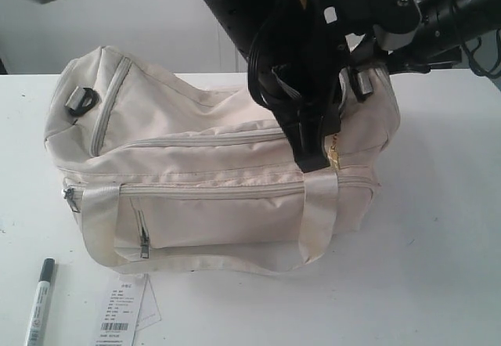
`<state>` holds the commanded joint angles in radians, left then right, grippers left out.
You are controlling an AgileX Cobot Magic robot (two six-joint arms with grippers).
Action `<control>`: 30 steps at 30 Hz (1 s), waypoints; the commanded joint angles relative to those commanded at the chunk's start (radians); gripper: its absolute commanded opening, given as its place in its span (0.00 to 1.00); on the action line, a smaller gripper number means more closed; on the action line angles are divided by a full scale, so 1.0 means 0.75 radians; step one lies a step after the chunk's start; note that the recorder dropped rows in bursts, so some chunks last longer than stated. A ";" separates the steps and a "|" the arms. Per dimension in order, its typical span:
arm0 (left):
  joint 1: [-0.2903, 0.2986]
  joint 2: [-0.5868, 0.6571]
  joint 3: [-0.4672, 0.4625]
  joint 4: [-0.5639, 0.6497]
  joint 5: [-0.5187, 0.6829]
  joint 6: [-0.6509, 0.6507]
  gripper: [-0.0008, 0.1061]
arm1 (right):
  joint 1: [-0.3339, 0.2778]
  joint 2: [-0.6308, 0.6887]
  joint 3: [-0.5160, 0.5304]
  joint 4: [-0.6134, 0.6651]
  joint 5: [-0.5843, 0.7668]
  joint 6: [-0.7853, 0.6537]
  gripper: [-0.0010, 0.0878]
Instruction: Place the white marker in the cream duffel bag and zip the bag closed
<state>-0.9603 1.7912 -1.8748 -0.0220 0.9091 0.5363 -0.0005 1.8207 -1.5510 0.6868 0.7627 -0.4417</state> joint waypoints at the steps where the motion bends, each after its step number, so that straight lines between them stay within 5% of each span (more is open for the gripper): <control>1: 0.000 0.000 0.000 0.003 0.003 -0.010 0.01 | 0.000 -0.024 0.000 -0.018 0.000 0.000 0.61; 15: 0.000 0.000 0.000 0.029 0.003 -0.131 0.01 | -0.003 -0.116 0.006 -0.005 0.456 0.111 0.60; 30: 0.000 0.000 0.000 0.029 0.010 -0.233 0.01 | 0.015 -0.111 0.006 0.159 0.511 0.127 0.53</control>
<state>-0.9603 1.7912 -1.8748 0.0000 0.9165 0.3616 0.0109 1.7374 -1.5465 0.8057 1.1456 -0.3466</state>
